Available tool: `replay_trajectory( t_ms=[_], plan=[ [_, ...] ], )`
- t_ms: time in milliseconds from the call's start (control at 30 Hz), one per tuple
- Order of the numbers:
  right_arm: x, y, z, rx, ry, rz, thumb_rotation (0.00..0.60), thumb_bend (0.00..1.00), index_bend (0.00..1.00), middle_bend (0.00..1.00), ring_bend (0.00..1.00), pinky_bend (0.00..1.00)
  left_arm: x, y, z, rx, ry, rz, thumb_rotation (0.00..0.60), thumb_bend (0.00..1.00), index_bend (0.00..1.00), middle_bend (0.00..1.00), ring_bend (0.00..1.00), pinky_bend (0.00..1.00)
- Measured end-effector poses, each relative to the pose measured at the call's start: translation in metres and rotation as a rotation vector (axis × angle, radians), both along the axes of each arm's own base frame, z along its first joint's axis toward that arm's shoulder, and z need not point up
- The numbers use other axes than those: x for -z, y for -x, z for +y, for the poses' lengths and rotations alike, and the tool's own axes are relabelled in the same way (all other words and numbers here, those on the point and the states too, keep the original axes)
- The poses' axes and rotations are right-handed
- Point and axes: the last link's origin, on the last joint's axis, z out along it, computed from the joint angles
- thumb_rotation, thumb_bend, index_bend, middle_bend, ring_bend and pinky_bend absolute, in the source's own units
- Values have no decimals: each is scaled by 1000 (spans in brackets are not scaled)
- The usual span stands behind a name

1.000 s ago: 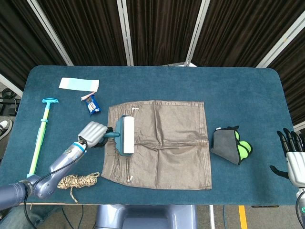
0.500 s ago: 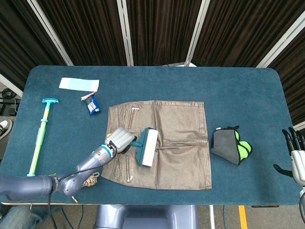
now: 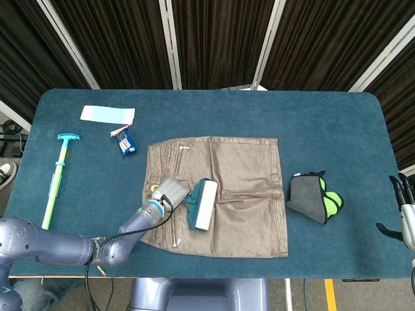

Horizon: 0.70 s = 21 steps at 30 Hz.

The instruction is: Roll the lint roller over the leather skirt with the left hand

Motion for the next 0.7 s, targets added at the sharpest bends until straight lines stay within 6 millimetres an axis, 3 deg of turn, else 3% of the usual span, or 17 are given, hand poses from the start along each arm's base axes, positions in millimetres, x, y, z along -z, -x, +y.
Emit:
replay_trajectory(
  t_ms=[700],
  plan=[
    [7, -3, -1, -3, -15, 22, 600, 0, 0, 0, 0, 0, -57, 60, 9, -67, -88, 159, 600, 1000, 1000, 986, 814, 890]
  ],
)
